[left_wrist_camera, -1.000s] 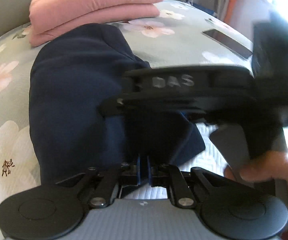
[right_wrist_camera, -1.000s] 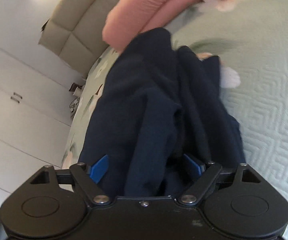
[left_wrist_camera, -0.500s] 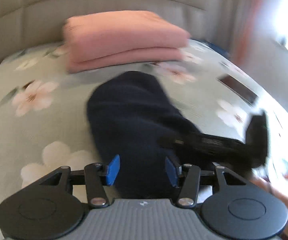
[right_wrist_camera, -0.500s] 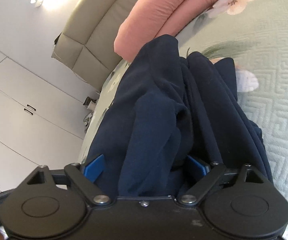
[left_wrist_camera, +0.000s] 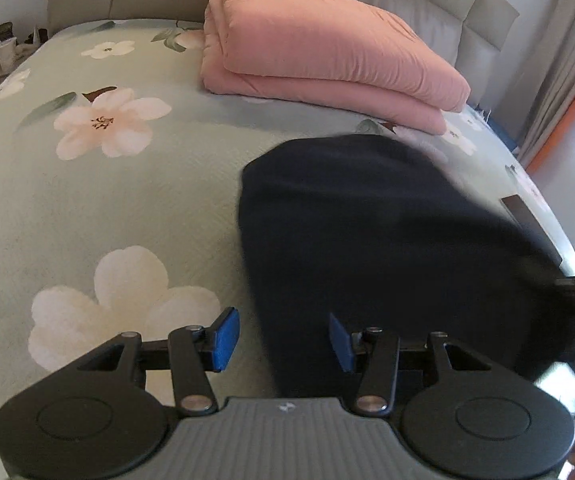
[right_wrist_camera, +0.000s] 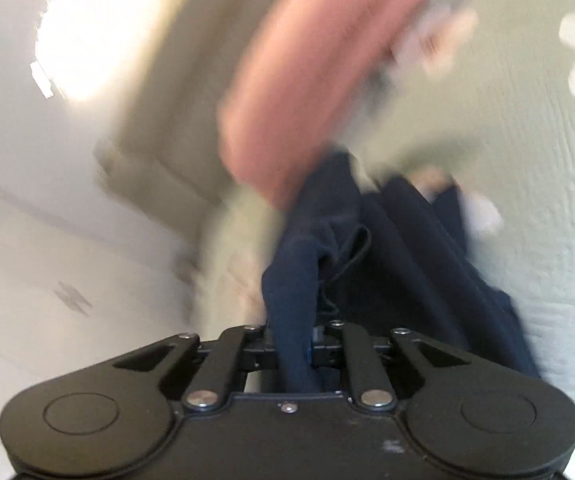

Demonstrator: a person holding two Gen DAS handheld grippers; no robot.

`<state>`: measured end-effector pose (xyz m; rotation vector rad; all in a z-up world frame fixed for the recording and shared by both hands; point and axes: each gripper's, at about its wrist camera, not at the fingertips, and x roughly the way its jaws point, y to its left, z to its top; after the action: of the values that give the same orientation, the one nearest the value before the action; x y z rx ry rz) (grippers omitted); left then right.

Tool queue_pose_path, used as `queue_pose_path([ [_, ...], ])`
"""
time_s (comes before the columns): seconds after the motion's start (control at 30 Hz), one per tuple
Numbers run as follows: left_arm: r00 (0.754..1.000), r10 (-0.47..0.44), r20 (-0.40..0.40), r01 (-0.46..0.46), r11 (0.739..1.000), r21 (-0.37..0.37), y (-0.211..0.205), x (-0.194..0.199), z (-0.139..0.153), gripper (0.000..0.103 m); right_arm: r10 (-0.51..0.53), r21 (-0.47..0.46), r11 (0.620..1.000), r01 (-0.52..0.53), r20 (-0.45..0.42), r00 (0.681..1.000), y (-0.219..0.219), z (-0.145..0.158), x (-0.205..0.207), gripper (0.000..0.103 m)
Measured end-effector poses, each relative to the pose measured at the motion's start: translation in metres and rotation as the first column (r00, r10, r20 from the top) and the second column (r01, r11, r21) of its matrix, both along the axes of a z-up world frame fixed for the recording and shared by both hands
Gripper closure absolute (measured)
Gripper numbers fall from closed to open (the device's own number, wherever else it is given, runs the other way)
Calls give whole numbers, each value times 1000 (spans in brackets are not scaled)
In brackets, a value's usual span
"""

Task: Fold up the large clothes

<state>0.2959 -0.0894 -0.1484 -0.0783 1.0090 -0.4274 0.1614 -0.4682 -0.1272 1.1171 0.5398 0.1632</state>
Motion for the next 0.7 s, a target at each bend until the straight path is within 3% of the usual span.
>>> queue_pose_path([
  [0.07,997,-68,-39,66,997,-47,-5,4,-6,52,-64,-85,994,67,44,997,1,17,-21,91],
  [0.13,996,-83,-25,82,996,-25,-16,1,-11,52,-99,-154,982,105,45,994,0,13,-36,92],
  [0.17,996,-87,-12,87,996,-7,-24,-1,-16,51,-116,-179,977,114,-4,993,-4,2,-37,92],
  [0.27,997,-65,-35,66,998,23,-38,-1,-33,43,-99,-101,992,82,-178,979,-20,-56,-28,91],
  [0.37,994,-104,17,100,982,159,-64,-8,-42,40,-86,-101,993,59,-292,953,-29,-83,-20,74],
  [0.4,991,-124,48,111,971,210,-72,-12,-41,40,-103,-97,992,77,-307,946,-34,-78,-21,62],
  [0.43,988,-138,70,117,962,245,-77,-16,-40,42,-126,-116,989,95,-303,945,-37,-68,-22,41],
  [0.5,990,-126,64,109,968,225,-78,-20,-39,52,-225,-305,942,138,-274,935,-40,-29,-24,21],
  [0.57,994,-108,34,101,979,175,-72,-22,-35,56,-257,-476,869,133,-203,945,-36,11,-18,20],
  [0.6,996,-94,13,91,985,146,-67,-21,-31,59,-238,-517,849,112,-185,954,-34,24,-8,11],
  [0.63,996,-84,-12,85,991,104,-61,-21,-27,63,-182,-539,840,58,-179,967,-32,32,6,5],
  [0.7,996,-71,-57,73,997,17,-50,-15,-21,64,-45,-576,814,-71,-186,982,-17,44,48,5],
])
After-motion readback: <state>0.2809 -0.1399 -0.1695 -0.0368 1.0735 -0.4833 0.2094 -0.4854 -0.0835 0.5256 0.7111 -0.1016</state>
